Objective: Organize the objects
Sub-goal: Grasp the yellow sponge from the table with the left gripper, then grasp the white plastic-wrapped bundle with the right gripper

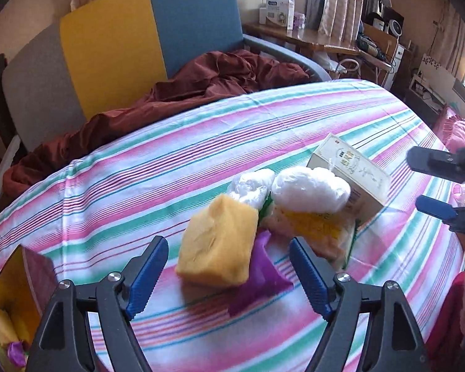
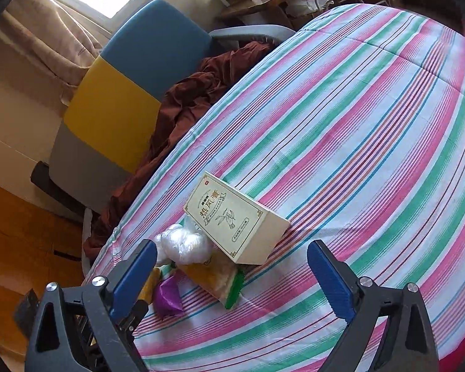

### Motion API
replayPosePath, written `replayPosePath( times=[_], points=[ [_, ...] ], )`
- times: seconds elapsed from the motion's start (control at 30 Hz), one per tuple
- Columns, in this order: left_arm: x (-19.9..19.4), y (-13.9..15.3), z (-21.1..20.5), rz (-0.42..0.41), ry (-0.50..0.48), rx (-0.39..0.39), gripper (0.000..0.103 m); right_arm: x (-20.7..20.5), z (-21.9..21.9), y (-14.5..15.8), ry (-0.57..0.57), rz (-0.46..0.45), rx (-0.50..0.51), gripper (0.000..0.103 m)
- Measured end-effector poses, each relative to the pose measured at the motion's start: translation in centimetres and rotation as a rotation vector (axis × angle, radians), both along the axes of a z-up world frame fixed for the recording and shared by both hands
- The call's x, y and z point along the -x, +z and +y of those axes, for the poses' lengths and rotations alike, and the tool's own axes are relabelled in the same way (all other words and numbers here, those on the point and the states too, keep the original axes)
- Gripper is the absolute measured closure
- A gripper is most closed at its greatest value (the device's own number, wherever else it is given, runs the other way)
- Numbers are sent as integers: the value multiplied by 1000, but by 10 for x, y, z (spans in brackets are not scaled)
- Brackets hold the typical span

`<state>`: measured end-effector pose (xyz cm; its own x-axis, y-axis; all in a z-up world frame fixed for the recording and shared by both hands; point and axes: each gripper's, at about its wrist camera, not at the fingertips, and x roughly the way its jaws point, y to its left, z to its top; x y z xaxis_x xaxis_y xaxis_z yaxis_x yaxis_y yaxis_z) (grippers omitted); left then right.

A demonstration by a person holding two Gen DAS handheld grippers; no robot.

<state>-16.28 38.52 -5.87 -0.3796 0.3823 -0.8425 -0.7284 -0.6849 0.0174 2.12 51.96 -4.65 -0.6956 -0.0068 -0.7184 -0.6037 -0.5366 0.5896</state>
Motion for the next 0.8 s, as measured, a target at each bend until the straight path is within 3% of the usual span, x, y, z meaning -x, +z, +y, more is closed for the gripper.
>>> replayPosePath(
  times=[0.03,0.07,0.1,0.2,0.4,0.47,0.63,0.7,0.8],
  points=[
    [6,-5,2,-18,15,4,24,0,1,0,0,0,2,5],
    [12,-9,1,-50,31,-7,48,0,1,-1,-4,-3,3,5],
    [16,-11,-3,-88,49,-33,58,-1,2,-2,-10,-4,4,5],
    [8,-2,-24,-92,53,-135,60,0,2,-1,-9,-7,-6,5],
    [-59,25,-72,24,0,-241,61,8,-6,3,30,-15,-60,5],
    [-90,20,-81,70,-61,-216,61,10,-9,5,47,-20,-83,5],
    [-173,-14,-86,297,-247,-57,61,20,-24,9,127,-22,-147,5],
    [-190,-31,-81,315,-307,-14,61,25,-34,11,166,-31,-199,5],
    [-204,-45,-78,408,-328,1,61,31,-46,12,218,-44,-252,6]
  ],
)
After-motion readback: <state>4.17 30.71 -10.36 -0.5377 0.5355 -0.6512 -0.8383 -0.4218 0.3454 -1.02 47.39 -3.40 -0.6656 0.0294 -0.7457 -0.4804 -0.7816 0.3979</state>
